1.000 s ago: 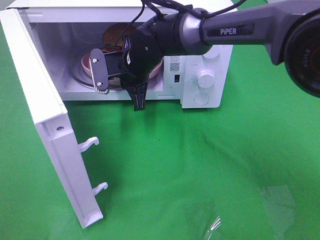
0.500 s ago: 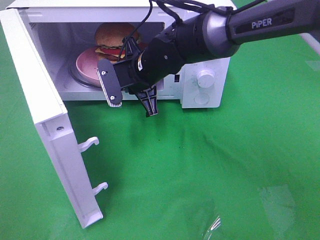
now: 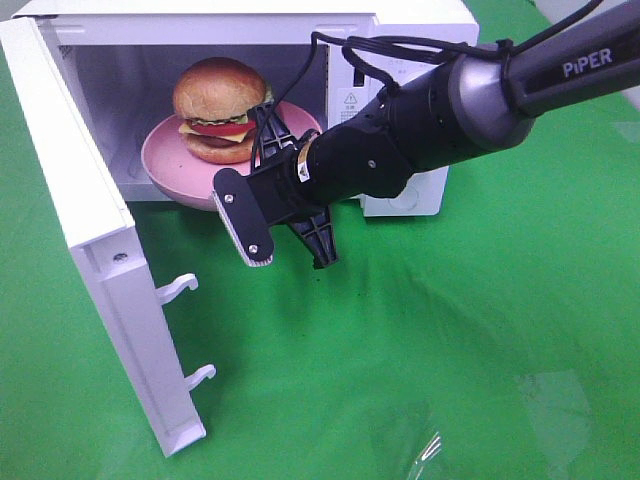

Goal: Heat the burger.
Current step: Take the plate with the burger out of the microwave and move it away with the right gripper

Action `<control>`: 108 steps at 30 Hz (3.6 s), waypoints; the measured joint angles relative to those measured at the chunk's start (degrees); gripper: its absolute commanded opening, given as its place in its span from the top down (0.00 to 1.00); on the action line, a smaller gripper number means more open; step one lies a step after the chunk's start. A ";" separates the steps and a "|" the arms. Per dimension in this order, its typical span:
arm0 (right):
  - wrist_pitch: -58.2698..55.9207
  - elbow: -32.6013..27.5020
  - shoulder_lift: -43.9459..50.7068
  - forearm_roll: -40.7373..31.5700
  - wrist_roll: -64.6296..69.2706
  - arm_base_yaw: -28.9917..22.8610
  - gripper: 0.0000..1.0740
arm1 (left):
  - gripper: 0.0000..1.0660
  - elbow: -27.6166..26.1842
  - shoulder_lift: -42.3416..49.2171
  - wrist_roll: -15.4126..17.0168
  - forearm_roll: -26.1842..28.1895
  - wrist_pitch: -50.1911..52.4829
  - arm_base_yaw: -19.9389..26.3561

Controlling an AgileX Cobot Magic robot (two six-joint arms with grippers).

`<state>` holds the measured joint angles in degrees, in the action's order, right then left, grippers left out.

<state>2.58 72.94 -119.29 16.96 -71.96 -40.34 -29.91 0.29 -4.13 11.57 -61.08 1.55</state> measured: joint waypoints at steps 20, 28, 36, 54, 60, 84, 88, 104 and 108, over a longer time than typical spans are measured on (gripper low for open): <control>3.27 -9.57 7.62 -5.50 -4.81 -1.89 1.00 | 0.18 0.00 0.00 0.00 0.00 0.00 0.00; 4.35 -15.47 11.86 -5.96 -4.81 -1.89 1.00 | 0.18 0.00 0.00 0.00 -0.06 0.00 0.00; 5.50 -20.91 14.78 -6.07 -4.81 -1.89 1.00 | 0.18 0.00 0.00 0.00 -0.06 0.00 0.00; 4.35 -29.62 24.87 -5.90 -4.70 -1.89 1.00 | 0.18 0.00 0.00 0.00 -0.06 0.00 0.00; 0.52 -32.89 29.39 -5.84 -4.53 -1.89 1.00 | 0.18 0.00 0.00 0.00 -0.06 0.00 0.00; -16.04 -41.02 53.00 -5.79 0.86 -1.89 1.00 | 0.18 0.00 0.00 0.00 -0.06 0.00 0.00; -20.91 -41.02 57.30 -4.70 4.07 -1.89 1.00 | 0.18 0.00 0.00 0.00 -0.06 0.00 0.00; -37.13 -41.02 63.60 4.07 24.41 -1.89 1.00 | 0.18 0.00 0.00 0.00 -0.06 0.00 0.00; -40.51 -41.02 63.60 7.62 31.86 -1.89 1.00 | 0.18 0.00 0.00 0.00 -0.06 0.00 0.00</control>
<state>-37.93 31.91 -55.69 24.58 -40.11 -42.23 -29.91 0.29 -4.13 11.52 -61.08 1.55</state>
